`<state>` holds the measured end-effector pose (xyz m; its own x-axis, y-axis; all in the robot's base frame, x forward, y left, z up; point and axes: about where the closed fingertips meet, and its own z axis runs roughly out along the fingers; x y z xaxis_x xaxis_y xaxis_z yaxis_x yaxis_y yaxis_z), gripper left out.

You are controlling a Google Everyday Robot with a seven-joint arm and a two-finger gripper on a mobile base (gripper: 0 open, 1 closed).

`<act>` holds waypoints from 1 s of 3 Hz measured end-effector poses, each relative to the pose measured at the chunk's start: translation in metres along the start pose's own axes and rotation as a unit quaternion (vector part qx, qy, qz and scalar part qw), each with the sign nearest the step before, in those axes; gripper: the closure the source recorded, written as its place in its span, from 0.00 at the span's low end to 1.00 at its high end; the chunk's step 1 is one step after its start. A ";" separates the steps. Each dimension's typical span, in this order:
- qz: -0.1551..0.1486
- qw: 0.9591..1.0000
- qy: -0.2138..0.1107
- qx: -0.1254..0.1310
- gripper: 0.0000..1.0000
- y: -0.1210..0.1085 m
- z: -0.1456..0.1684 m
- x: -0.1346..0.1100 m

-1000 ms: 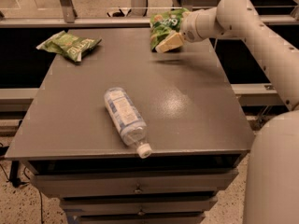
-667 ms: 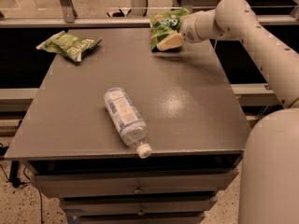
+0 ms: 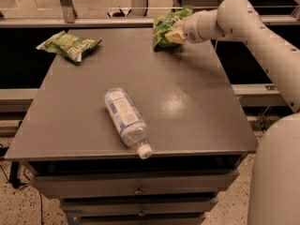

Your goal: Move green rice chip bag near blue plastic bottle

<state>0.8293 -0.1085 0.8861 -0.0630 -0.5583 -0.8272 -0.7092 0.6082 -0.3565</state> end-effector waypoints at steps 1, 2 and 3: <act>0.007 1.000 -0.001 0.010 0.87 0.005 -0.013 0.005; 0.014 1.000 -0.012 0.008 1.00 0.015 -0.030 0.003; 0.014 0.999 -0.041 -0.019 1.00 0.038 -0.056 -0.009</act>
Offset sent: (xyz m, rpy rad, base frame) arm -0.0592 -0.0145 0.0216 0.0723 -0.0220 -0.0066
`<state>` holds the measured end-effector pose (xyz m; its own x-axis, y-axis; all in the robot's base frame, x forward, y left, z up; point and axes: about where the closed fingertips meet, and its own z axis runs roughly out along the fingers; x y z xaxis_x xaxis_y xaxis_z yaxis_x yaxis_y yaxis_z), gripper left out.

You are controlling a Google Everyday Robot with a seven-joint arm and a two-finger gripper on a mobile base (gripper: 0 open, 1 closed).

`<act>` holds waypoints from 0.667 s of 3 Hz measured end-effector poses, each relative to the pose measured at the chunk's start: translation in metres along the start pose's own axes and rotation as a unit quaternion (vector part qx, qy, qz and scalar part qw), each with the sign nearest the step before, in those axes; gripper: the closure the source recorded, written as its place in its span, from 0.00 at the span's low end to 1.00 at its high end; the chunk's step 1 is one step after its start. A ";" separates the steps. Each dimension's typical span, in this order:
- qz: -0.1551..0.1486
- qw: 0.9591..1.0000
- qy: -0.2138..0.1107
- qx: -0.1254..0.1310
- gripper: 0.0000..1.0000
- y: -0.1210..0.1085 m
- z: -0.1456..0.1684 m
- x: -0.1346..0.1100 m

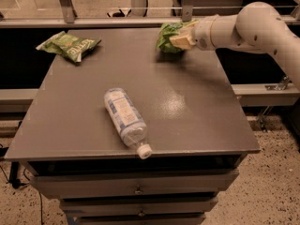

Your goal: Move green rice chip bag near blue plastic bottle

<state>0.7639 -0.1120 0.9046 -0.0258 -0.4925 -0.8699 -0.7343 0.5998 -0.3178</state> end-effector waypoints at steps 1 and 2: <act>-0.016 0.998 -0.040 -0.054 1.00 0.033 -0.028 -0.019; -0.046 0.987 -0.080 -0.133 1.00 0.078 -0.053 -0.024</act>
Offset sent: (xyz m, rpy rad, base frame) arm -0.1649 0.0315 0.0139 0.0718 -0.0594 0.5753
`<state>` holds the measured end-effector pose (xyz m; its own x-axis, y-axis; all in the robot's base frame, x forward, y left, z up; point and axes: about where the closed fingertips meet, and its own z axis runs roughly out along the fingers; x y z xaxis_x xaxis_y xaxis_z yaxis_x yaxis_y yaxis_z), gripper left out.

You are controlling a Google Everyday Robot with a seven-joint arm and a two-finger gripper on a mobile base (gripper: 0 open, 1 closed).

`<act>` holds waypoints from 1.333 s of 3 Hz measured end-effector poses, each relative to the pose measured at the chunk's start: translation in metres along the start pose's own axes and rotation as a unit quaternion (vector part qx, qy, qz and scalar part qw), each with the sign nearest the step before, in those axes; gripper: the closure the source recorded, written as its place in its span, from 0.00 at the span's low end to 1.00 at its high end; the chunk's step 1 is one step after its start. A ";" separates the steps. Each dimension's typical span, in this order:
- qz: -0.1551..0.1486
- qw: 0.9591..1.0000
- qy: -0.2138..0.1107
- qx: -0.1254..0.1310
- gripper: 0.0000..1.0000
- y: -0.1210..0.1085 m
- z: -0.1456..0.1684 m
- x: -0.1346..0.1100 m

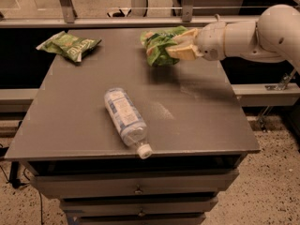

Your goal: Move green rice chip bag near blue plastic bottle

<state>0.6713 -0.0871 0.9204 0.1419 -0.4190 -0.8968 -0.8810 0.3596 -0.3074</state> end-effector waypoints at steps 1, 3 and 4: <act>-0.036 0.996 -0.031 -0.075 1.00 0.044 -0.013 -0.003; -0.095 0.970 -0.093 -0.205 1.00 0.103 -0.031 -0.003; -0.112 0.953 -0.116 -0.255 1.00 0.124 -0.037 -0.003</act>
Offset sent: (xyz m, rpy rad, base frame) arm -0.1252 0.0027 -0.0187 0.0081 -0.0874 0.5388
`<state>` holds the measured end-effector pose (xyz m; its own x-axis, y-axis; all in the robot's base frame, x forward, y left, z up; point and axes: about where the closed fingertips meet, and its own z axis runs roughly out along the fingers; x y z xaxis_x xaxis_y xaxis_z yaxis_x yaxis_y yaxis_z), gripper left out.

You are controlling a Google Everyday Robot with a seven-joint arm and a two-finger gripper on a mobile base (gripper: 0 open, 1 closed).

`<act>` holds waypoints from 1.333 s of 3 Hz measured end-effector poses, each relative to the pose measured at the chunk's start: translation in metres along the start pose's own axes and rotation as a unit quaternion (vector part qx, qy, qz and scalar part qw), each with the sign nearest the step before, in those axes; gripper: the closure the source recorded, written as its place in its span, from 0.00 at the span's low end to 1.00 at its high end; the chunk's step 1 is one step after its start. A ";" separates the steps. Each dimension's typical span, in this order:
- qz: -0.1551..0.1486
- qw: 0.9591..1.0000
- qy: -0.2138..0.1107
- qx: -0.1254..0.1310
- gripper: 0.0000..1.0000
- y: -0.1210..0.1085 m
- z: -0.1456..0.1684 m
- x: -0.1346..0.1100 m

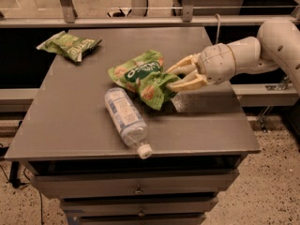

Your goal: Move green rice chip bag near blue plastic bottle

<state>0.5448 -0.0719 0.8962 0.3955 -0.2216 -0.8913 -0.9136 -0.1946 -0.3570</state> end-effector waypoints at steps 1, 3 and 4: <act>-0.014 0.999 -0.010 -0.035 0.83 0.011 0.004 -0.003; -0.030 0.998 -0.009 -0.059 0.36 0.016 0.006 -0.004; -0.033 0.998 -0.003 -0.060 0.13 0.016 0.005 -0.003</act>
Offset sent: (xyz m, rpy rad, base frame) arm -0.0239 -0.0013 -0.0061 -0.0341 -0.0289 0.1697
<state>0.5286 -0.0698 0.8921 0.4544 -0.1992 -0.8682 -0.8670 -0.3227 -0.3797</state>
